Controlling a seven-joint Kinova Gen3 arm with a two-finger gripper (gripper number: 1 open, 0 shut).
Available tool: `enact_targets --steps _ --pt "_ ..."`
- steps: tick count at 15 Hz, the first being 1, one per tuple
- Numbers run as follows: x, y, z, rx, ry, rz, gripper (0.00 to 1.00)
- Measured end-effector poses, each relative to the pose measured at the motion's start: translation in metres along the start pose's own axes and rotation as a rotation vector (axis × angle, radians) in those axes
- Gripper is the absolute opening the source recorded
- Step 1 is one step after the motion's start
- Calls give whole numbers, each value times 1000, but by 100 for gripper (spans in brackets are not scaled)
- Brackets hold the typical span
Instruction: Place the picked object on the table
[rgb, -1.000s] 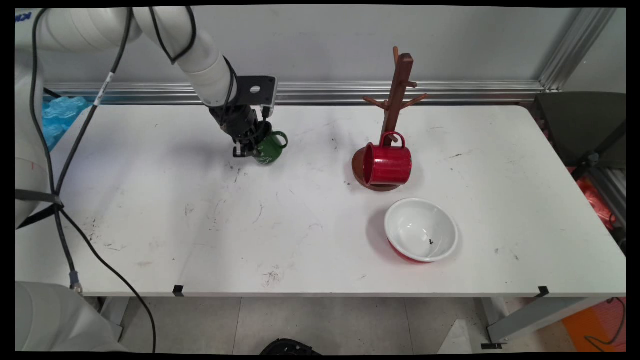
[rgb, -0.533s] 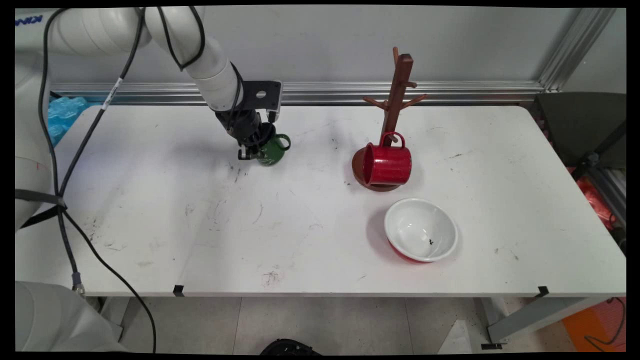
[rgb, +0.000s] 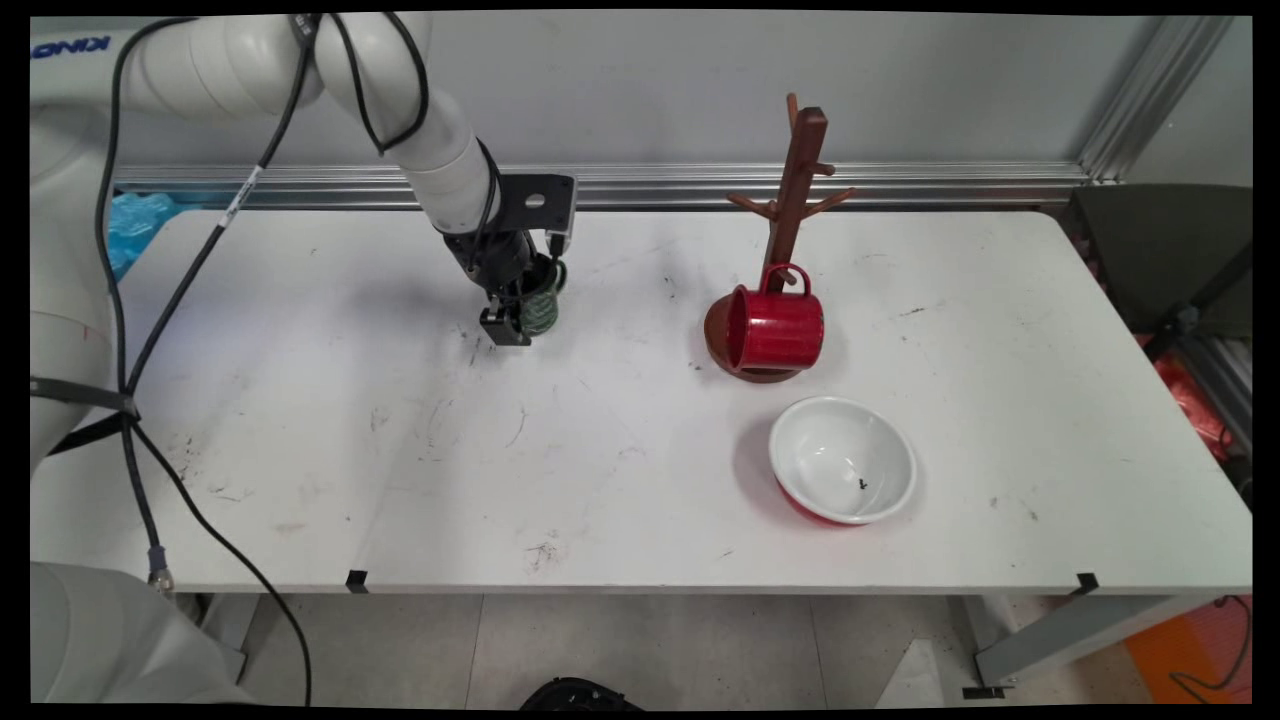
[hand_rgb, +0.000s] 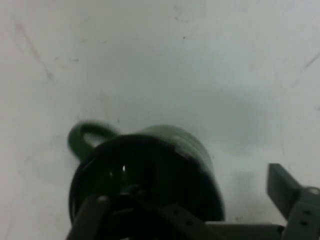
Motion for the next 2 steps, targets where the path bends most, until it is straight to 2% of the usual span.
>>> enact_targets --steps 2 --pt "1 0 0 1 2 -2 100"
